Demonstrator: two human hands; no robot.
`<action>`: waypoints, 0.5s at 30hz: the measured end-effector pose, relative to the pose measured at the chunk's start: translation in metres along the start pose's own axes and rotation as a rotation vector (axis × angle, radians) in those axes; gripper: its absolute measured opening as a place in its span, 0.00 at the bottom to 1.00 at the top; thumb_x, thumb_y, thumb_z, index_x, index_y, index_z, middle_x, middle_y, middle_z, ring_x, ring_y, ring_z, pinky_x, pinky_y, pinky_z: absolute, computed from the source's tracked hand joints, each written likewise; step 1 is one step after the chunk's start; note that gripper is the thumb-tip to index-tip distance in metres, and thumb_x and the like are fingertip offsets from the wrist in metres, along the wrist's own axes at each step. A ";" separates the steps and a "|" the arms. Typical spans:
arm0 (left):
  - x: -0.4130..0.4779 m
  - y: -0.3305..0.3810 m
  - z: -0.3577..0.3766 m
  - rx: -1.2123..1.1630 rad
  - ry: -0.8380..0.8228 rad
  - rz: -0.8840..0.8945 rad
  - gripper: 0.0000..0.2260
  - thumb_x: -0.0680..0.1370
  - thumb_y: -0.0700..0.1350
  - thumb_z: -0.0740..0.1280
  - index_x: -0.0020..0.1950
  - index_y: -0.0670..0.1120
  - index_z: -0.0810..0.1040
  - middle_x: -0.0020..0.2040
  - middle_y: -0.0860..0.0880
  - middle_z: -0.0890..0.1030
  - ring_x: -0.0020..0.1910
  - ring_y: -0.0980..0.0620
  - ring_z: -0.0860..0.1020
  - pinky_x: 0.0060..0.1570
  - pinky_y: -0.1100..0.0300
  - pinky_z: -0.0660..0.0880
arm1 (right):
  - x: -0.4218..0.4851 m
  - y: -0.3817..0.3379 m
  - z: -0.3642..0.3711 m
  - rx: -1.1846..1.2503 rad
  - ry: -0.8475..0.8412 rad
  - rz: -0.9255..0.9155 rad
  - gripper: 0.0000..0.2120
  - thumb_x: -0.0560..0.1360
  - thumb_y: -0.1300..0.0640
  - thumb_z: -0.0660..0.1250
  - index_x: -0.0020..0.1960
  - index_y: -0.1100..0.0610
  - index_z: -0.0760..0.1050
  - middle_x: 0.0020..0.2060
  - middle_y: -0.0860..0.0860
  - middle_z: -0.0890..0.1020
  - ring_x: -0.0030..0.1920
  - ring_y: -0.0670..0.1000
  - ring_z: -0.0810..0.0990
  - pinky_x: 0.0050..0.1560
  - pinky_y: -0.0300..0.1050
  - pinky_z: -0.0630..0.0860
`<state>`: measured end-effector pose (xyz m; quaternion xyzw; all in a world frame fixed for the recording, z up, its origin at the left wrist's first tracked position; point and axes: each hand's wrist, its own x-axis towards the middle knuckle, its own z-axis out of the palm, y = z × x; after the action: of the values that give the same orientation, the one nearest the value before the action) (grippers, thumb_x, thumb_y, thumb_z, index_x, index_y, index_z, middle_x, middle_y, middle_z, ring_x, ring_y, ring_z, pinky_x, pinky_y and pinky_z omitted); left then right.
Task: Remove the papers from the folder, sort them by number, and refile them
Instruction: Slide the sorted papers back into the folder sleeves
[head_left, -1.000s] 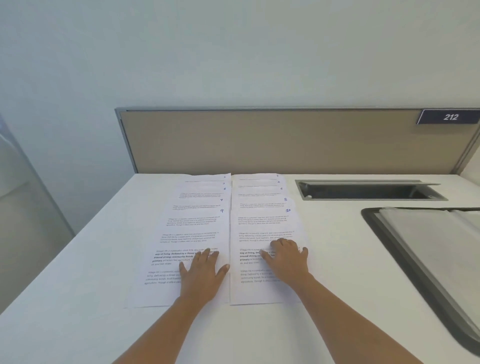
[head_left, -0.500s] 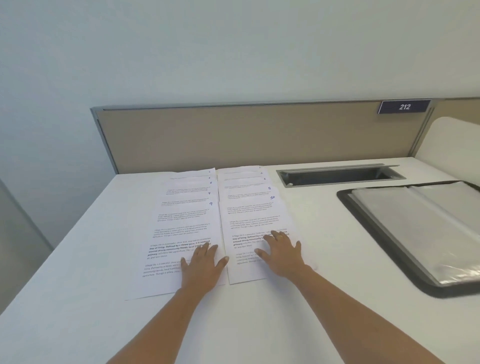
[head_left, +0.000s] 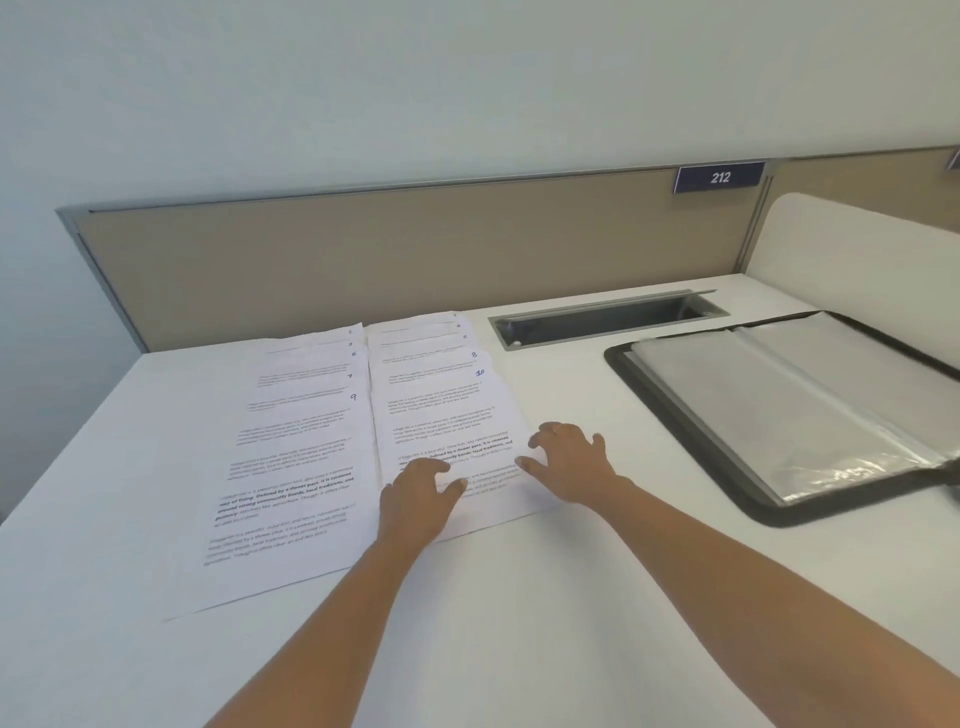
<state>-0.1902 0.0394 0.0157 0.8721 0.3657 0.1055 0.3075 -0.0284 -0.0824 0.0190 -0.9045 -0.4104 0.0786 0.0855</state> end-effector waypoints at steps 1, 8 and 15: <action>0.002 0.010 0.007 -0.047 0.000 0.002 0.16 0.79 0.52 0.64 0.63 0.46 0.74 0.67 0.50 0.72 0.64 0.51 0.71 0.62 0.60 0.63 | 0.002 0.011 -0.003 -0.001 0.010 0.003 0.22 0.79 0.41 0.54 0.68 0.50 0.67 0.72 0.48 0.62 0.73 0.49 0.59 0.71 0.56 0.54; 0.022 0.100 0.082 -0.279 -0.035 -0.017 0.15 0.78 0.49 0.65 0.62 0.44 0.75 0.65 0.47 0.74 0.64 0.50 0.72 0.59 0.60 0.67 | 0.012 0.117 -0.023 0.058 0.029 0.017 0.19 0.79 0.42 0.55 0.64 0.51 0.71 0.69 0.47 0.67 0.71 0.50 0.62 0.70 0.56 0.56; 0.040 0.203 0.165 -0.296 -0.076 -0.050 0.17 0.79 0.50 0.64 0.66 0.45 0.72 0.68 0.46 0.71 0.66 0.49 0.70 0.61 0.60 0.66 | 0.012 0.250 -0.054 0.074 0.096 0.033 0.18 0.79 0.43 0.56 0.63 0.52 0.72 0.67 0.48 0.70 0.68 0.50 0.66 0.68 0.55 0.60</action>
<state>0.0224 -0.1188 0.0083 0.8111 0.3559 0.1177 0.4489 0.1728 -0.2407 0.0157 -0.9101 -0.3876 0.0519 0.1372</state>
